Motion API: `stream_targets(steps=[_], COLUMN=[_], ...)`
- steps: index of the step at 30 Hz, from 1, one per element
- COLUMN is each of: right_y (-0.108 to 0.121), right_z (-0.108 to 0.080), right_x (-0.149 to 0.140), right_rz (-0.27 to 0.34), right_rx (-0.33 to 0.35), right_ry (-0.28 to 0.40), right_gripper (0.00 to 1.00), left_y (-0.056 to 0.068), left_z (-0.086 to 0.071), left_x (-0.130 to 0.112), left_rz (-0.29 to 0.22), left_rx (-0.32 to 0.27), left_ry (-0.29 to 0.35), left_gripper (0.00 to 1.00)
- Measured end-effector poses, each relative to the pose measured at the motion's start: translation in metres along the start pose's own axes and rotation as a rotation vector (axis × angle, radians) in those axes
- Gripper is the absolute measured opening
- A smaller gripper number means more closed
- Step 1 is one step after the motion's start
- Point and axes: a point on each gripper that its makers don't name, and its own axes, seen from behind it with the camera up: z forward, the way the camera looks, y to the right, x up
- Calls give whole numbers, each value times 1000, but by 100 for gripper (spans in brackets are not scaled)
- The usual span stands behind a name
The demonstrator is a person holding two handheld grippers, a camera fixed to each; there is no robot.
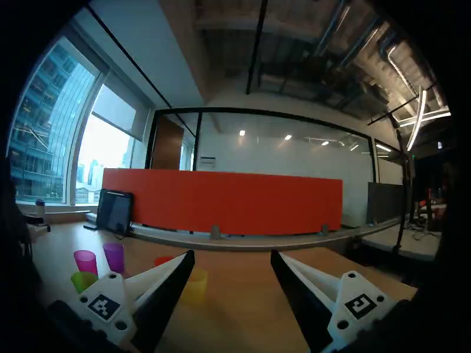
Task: Pour water
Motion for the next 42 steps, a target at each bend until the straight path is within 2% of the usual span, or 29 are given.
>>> stream_targets(steps=[8,17,26,42], right_y=[-4,6,16,21], right_z=[8,4,3,3], right_x=[-18,-45,-55,-67], right_rz=[27,1,40,44], right_rx=[7,-3,-14,-13], right_ry=[-20,-53,-74,-95], right_gripper=[100,100,100,100], left_y=[-1,0,0,-1], left_z=[-1,0,0,-1], left_x=[0,0,0,1], left_rz=[0,0,0,0], left_rx=[0,0,0,0], left_ry=[0,0,0,0], left_gripper=[99,99,99,99])
